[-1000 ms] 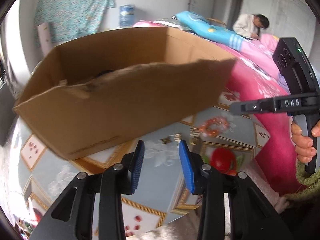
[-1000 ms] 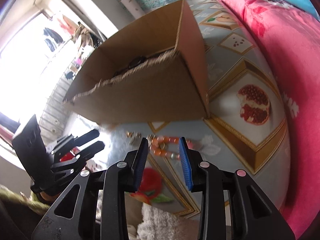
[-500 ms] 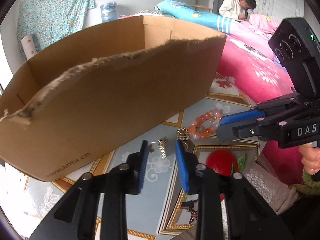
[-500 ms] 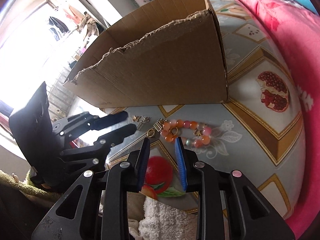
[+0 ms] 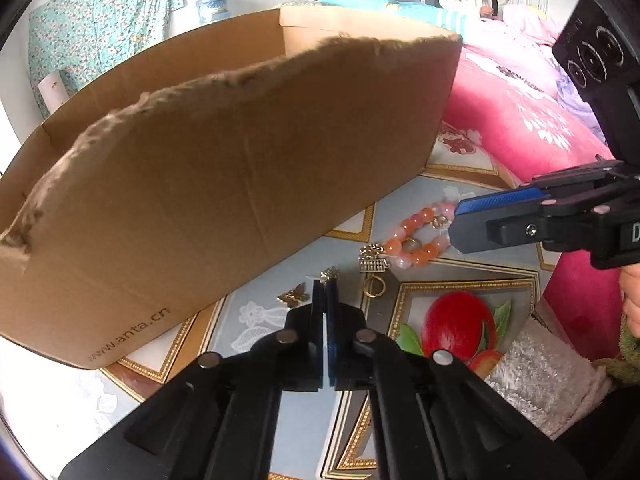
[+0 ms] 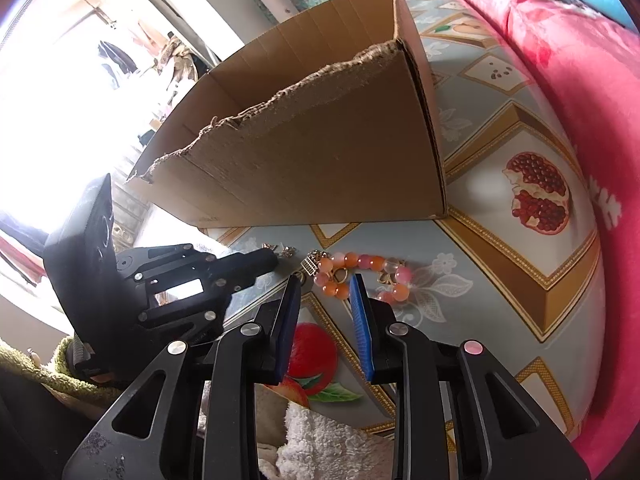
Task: Organize jewelry
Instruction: 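Move the right gripper toward the small gold butterfly earring, then close the right gripper on the gold butterfly earring and lift it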
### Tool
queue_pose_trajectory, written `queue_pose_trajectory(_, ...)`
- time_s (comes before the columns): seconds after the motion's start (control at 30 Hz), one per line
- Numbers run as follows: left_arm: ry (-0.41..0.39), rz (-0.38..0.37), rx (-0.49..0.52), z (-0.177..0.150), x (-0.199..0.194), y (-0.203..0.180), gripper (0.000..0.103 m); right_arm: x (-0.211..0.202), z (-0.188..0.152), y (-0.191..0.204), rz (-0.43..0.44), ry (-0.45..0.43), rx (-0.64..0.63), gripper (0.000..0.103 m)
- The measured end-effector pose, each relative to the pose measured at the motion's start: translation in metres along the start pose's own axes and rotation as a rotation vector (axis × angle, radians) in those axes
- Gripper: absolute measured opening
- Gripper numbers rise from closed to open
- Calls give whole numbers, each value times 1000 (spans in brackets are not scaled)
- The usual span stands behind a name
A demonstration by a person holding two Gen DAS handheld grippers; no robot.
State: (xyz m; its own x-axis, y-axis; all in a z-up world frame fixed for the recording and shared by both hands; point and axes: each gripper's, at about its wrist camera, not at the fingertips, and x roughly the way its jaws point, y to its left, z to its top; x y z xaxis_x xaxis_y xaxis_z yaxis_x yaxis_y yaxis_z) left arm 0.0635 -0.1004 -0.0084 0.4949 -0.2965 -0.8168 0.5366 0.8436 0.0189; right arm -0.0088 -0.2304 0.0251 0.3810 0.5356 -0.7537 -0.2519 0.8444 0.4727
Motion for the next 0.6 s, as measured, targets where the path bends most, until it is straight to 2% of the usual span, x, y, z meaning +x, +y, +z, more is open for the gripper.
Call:
queue_pose_trajectory(0.37,-35,-32,-136,-14,-33,34,1,5,-2,31,-3,-9,-132,26)
queue_pose_trajectory(0.6,-44,-8,-199,-27,-42,53,1,24,1,60,-26,1,-243,26)
